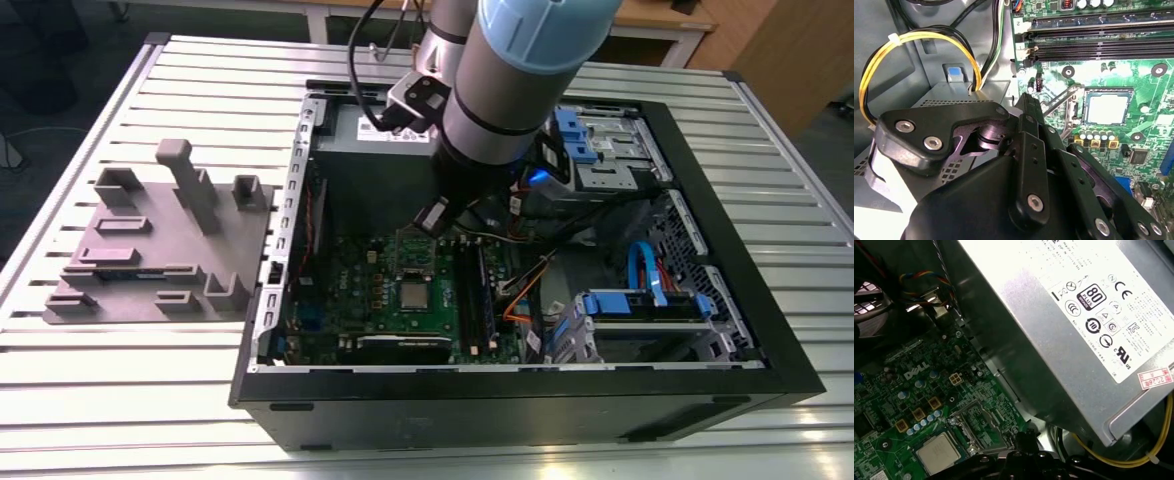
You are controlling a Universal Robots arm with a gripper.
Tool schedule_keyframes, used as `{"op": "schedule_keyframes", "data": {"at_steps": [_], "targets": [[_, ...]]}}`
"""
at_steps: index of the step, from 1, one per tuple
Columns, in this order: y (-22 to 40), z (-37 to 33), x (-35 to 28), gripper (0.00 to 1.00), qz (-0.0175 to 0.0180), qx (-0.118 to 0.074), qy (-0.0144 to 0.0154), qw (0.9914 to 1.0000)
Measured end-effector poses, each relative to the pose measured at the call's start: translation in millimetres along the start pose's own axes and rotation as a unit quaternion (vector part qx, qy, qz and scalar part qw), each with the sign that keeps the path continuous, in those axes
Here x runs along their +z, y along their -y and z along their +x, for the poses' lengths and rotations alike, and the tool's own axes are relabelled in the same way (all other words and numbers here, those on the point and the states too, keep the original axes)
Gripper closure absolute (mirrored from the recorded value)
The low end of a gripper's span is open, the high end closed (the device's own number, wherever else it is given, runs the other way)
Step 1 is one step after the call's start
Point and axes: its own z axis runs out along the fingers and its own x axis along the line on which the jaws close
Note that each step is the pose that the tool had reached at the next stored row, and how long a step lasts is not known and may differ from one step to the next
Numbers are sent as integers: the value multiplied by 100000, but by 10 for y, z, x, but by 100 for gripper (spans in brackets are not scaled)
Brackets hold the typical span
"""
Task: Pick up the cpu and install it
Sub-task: 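Close the cpu cover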
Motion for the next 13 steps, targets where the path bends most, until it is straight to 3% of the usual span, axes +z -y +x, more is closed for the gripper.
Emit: {"op": "schedule_keyframes", "data": {"at_steps": [8, 13], "targets": [[-12, -4, -43, 90, 425, 62, -567, 99997], [-22, -5, -72, 90, 558, 66, -752, 99996]]}}
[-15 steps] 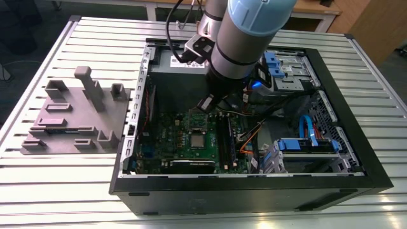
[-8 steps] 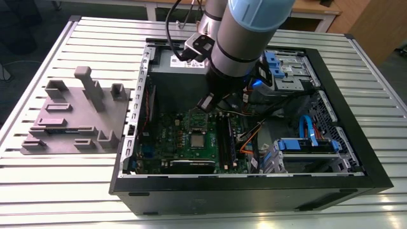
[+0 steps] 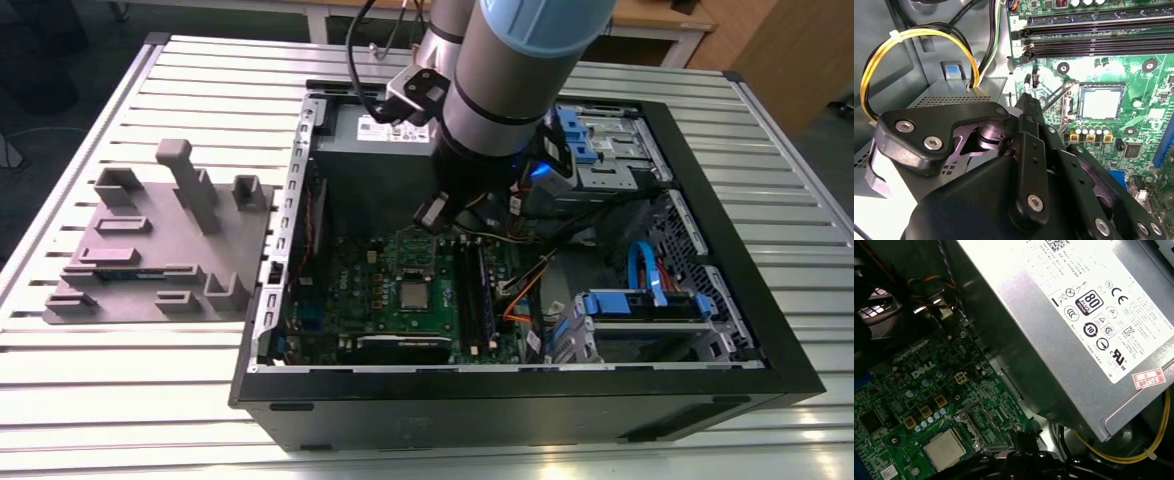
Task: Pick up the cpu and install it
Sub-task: 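Close the cpu cover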
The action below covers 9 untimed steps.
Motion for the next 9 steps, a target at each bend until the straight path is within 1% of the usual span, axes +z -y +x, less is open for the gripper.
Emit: {"op": "schedule_keyframes", "data": {"at_steps": [9], "targets": [[-12, 1, -30, 90, 147, 0, -193, 100000]]}}
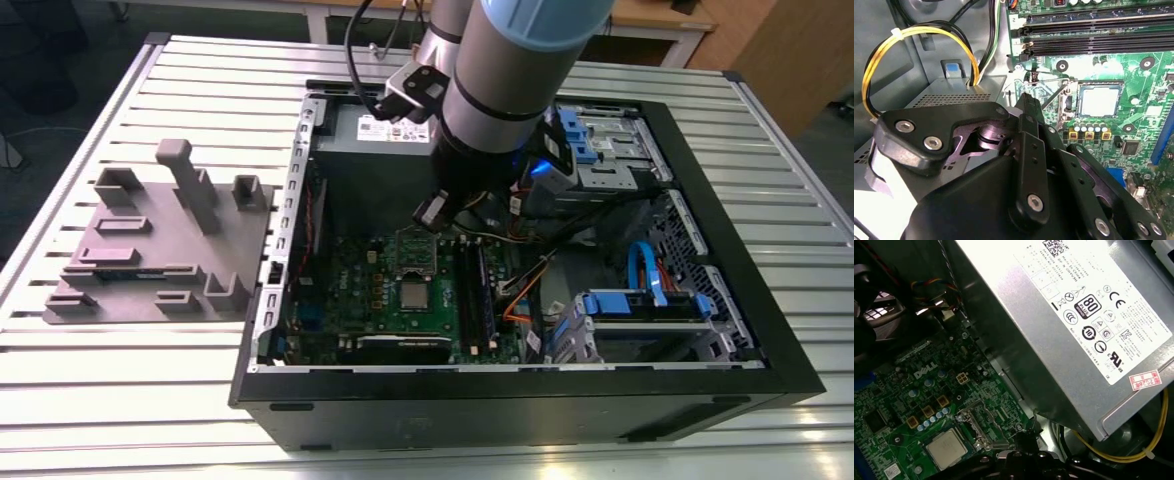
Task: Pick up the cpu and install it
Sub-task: 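Close the cpu cover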
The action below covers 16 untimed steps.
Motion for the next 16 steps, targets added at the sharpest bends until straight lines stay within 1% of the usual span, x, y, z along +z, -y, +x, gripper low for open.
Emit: {"op": "schedule_keyframes", "data": {"at_steps": [1, 2, 4, 6, 7, 8, 16], "targets": [[0, 0, -1, 90, 58, 2, -84, 100000], [0, 0, -2, 90, 170, 11, -248, 100000], [-1, 0, -1, 90, 523, 48, -724, 99996], [0, 1, -1, 90, 949, 85, -1304, 99987], [1, 2, 0, 90, 1070, 86, -1459, 99984], [1, 4, -2, 90, 1105, 81, -1527, 99982], [28, 52, -11, 90, 1096, -98, -1554, 99982]]}}
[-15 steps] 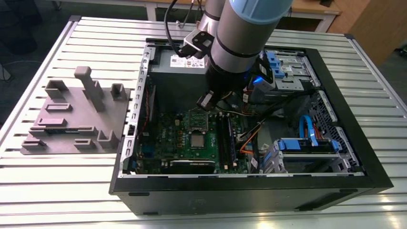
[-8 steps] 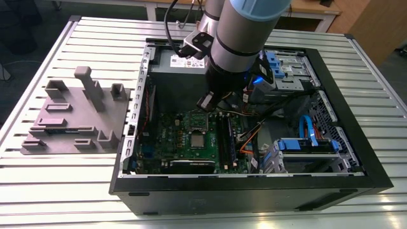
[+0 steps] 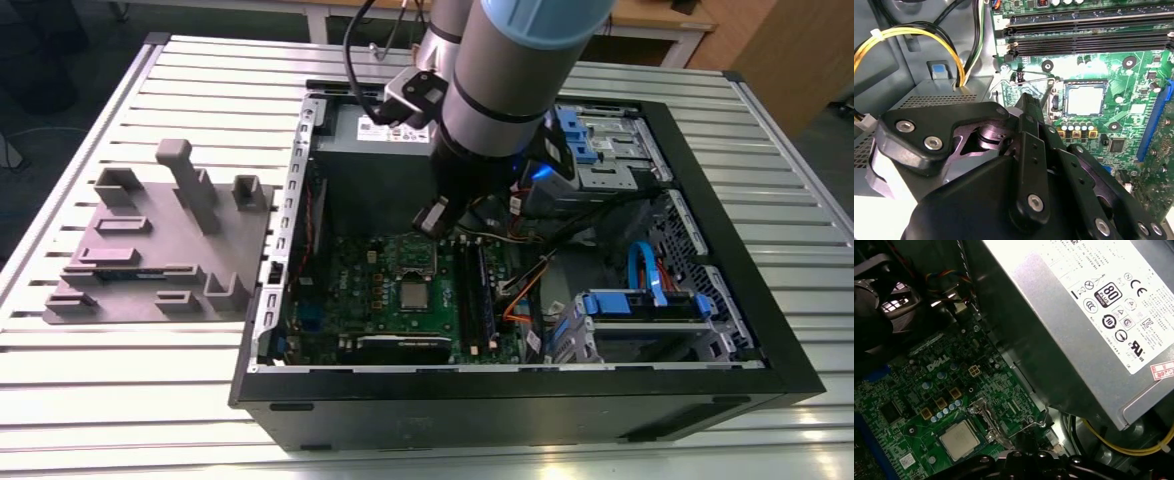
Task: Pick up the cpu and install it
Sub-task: 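Close the cpu cover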
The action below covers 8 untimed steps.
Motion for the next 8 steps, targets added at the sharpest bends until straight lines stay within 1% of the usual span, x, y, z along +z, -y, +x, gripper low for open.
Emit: {"op": "schedule_keyframes", "data": {"at_steps": [8], "targets": [[8, 12, -2, 90, 1, -10, -4, 100000]]}}
